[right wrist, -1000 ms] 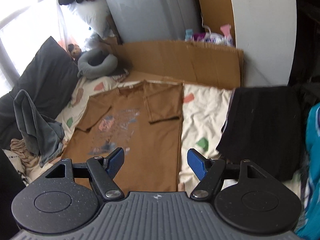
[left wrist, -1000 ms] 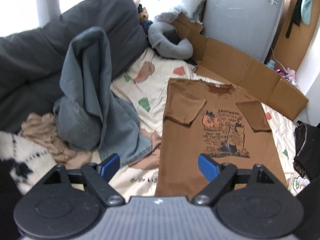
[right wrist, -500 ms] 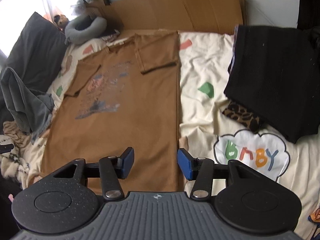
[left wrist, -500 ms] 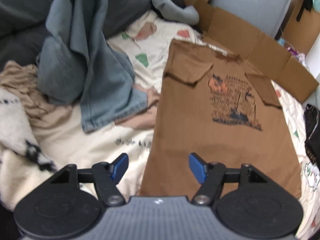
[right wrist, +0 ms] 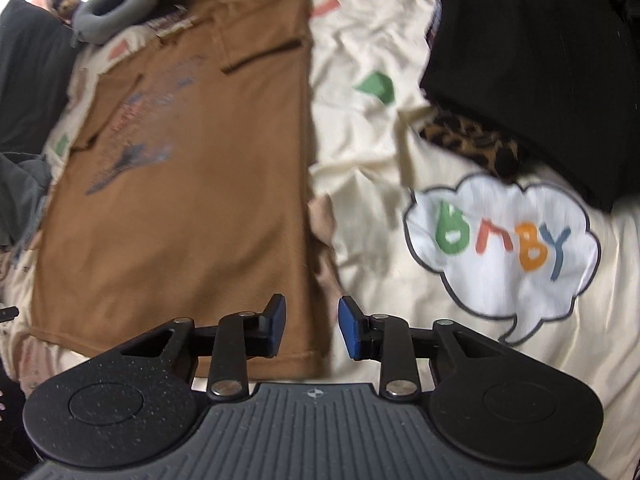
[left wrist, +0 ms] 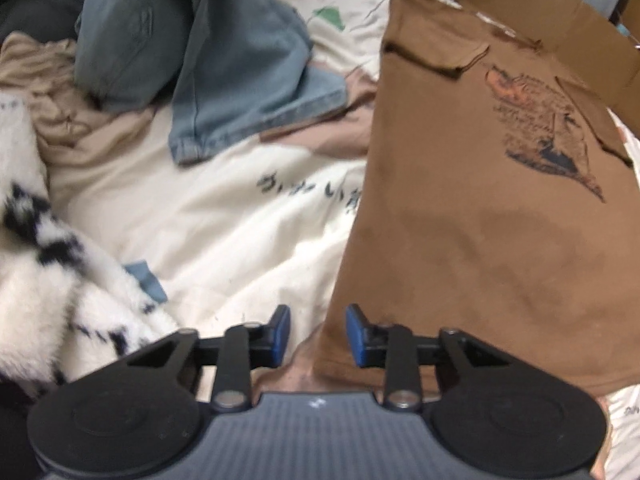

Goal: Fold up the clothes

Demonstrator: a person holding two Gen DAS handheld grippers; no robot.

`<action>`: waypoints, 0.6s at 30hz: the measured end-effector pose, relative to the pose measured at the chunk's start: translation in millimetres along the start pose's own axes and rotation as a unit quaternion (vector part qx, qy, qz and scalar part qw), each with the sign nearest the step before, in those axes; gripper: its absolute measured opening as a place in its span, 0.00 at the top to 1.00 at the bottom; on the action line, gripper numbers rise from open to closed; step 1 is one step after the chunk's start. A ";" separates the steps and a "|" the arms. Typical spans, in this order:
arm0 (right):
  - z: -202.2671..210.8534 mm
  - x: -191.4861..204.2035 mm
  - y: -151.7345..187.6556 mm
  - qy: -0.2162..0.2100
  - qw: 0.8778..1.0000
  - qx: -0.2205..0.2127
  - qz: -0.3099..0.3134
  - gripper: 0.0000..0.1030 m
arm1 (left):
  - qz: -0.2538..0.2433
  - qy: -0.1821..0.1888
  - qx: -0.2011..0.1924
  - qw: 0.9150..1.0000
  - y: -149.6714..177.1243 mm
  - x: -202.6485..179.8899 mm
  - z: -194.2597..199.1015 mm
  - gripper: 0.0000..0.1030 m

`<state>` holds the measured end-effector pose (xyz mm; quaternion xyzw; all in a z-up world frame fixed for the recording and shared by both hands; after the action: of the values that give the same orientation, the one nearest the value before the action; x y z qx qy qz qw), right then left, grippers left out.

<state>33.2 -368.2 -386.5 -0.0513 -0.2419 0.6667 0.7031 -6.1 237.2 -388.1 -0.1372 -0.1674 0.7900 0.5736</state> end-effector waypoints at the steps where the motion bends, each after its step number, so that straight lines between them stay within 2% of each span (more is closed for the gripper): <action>1: -3.5 -1.7 2.0 0.004 1.000 0.004 -0.001 0.65 | 0.002 0.000 0.003 1.000 2.5 -0.7 -3.8 0.72; 3: -9.3 -3.0 5.2 0.009 1.000 0.011 0.002 0.66 | 0.004 0.002 0.009 1.000 6.9 -2.3 -11.5 0.73; 6: -15.5 -0.6 8.2 0.018 1.000 0.018 0.015 0.66 | 0.006 -0.003 0.018 1.000 13.8 -2.6 -21.9 0.79; 11: -20.5 1.7 9.8 0.019 0.999 0.025 0.016 0.66 | 0.013 -0.010 0.028 0.999 21.2 -1.6 -33.9 0.80; 18: -24.0 0.3 13.3 0.033 0.999 0.031 0.013 0.66 | 0.014 -0.008 0.024 1.000 23.7 -6.0 -31.2 0.83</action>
<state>30.9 -360.5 -412.8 -0.0546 -0.1971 0.6807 0.7035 -12.0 228.1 -426.3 -0.1194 -0.1517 0.8029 0.5639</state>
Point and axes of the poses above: each gripper's, at about its wrist camera, not at the fingertips, and z roughly against the way its jaws point, x to its left, y to its underside, the point moved 5 cm from there along -z, roughly the way its jaws point, and after that the axes turned 4 degrees about -x, right-handed, at the moved point
